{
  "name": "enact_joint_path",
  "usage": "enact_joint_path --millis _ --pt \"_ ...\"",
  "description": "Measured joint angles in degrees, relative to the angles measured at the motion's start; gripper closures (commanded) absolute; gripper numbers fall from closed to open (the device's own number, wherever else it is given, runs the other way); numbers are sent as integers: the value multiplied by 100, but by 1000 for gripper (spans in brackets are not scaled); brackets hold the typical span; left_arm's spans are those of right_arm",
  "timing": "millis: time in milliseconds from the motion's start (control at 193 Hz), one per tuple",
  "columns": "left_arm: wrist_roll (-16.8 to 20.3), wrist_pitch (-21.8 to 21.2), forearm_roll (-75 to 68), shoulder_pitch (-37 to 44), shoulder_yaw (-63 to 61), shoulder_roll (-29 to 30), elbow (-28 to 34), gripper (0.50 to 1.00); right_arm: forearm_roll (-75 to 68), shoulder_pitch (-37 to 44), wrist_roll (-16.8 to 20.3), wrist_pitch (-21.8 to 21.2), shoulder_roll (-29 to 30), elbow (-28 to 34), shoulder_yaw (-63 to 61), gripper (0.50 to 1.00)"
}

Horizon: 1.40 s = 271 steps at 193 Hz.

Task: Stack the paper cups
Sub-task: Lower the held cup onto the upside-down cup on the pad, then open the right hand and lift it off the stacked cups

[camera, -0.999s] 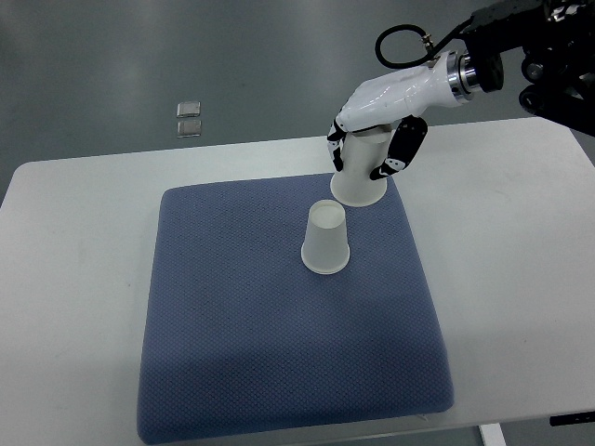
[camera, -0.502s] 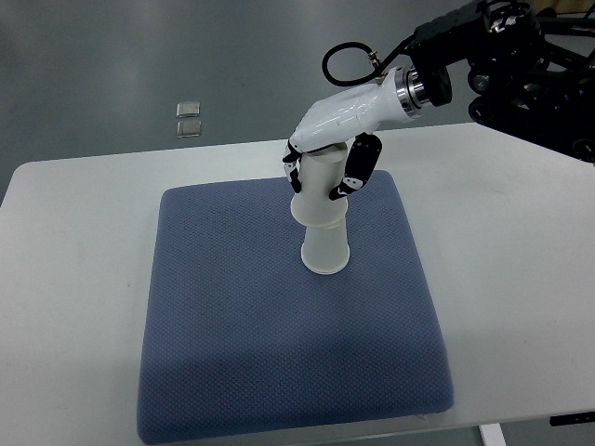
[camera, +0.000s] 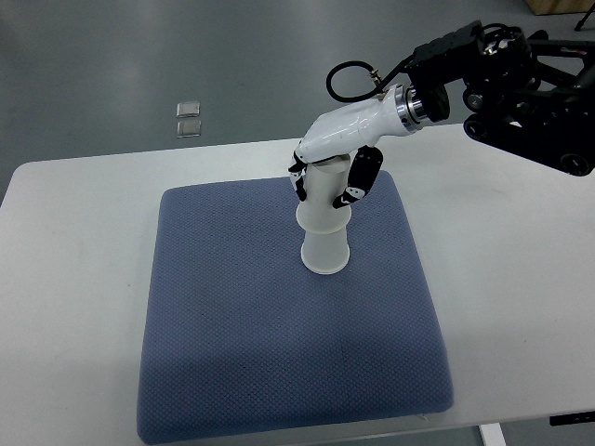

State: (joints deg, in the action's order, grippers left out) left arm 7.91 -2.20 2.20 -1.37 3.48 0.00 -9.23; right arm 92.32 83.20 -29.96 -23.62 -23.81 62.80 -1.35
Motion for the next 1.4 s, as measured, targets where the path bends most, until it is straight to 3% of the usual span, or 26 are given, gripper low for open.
enact_joint_path --millis 507,621,756,895,1402 --pt "0 0 0 0 0 0 0 500 23 -313 7 304 10 -178 12 957" --pt "0 0 0 0 -1 0 0 500 23 -344 8 345 17 -180 9 918" --pt "0 0 0 -1 -1 0 0 500 14 -348 0 360 17 -180 1 773" --pt "0 0 0 -1 -1 0 0 500 -40 -348 -22 362 21 -181 -5 695" --pt "0 0 0 1 1 0 0 500 -82 -289 -36 314 13 -111 -23 640"
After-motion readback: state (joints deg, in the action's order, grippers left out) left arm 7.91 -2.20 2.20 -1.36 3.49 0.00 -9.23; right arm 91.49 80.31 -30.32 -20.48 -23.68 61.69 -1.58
